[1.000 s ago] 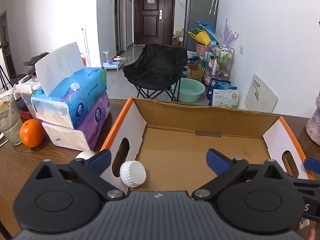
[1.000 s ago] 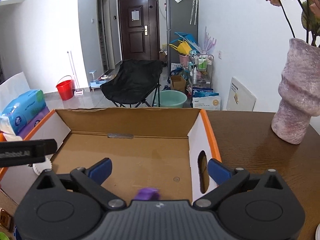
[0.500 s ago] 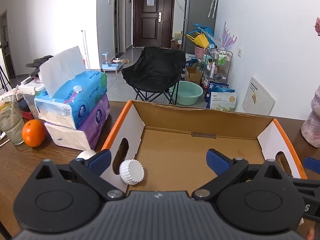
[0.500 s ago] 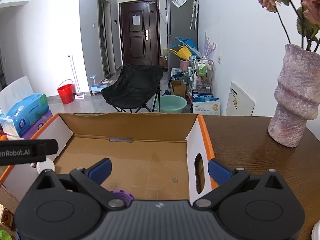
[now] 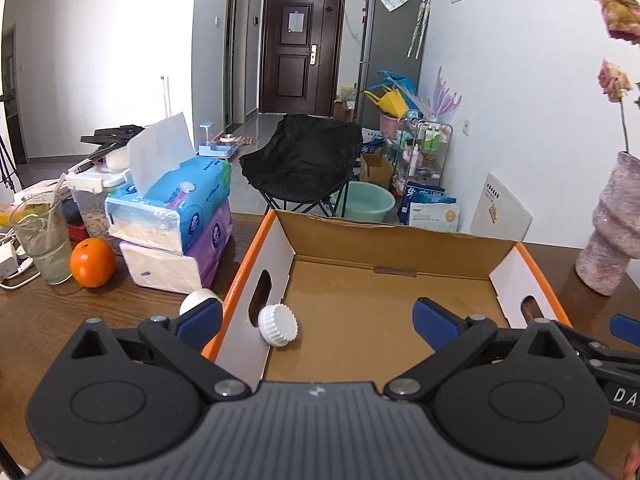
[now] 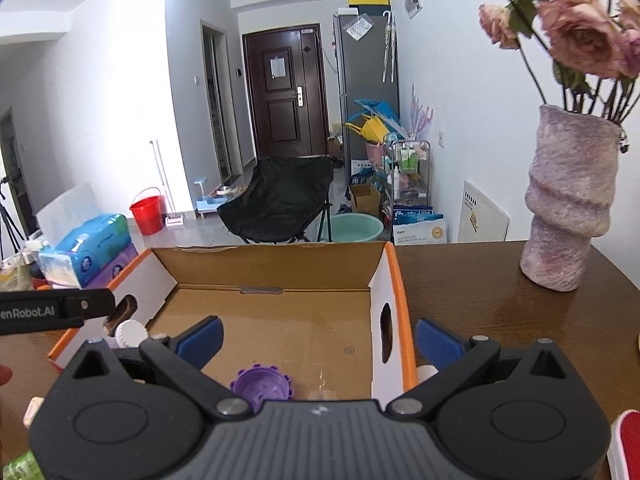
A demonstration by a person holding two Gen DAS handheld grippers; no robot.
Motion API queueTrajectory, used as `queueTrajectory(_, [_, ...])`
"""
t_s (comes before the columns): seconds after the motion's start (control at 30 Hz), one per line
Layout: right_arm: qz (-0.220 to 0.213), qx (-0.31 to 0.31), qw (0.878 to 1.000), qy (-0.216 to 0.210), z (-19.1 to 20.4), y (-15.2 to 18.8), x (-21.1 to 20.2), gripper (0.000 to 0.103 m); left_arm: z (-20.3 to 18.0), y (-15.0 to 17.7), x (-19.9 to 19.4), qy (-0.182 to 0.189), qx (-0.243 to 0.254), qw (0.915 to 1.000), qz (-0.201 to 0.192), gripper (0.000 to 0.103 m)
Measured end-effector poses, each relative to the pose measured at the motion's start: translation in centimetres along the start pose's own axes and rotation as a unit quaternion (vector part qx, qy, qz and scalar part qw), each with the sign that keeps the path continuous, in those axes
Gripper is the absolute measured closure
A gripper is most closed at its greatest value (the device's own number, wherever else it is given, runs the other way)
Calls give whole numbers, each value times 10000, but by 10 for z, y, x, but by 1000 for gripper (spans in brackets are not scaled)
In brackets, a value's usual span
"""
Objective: Organize rigid objects
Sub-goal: 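Withdraw both open tools from the box back over the table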
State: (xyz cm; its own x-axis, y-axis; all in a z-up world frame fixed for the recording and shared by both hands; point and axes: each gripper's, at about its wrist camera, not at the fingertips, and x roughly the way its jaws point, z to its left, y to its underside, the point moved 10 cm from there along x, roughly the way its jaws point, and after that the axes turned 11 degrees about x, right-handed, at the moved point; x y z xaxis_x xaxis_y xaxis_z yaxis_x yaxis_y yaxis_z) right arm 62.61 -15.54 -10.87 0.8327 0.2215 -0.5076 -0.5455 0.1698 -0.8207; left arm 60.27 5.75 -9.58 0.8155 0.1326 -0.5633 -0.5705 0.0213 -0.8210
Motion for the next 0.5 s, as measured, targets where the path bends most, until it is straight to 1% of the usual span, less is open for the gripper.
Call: queueTrajectory(0.5, [-410,176,9989,-170,-16,19,-78,0,14,31,-64,133,-103,9998,-82,0])
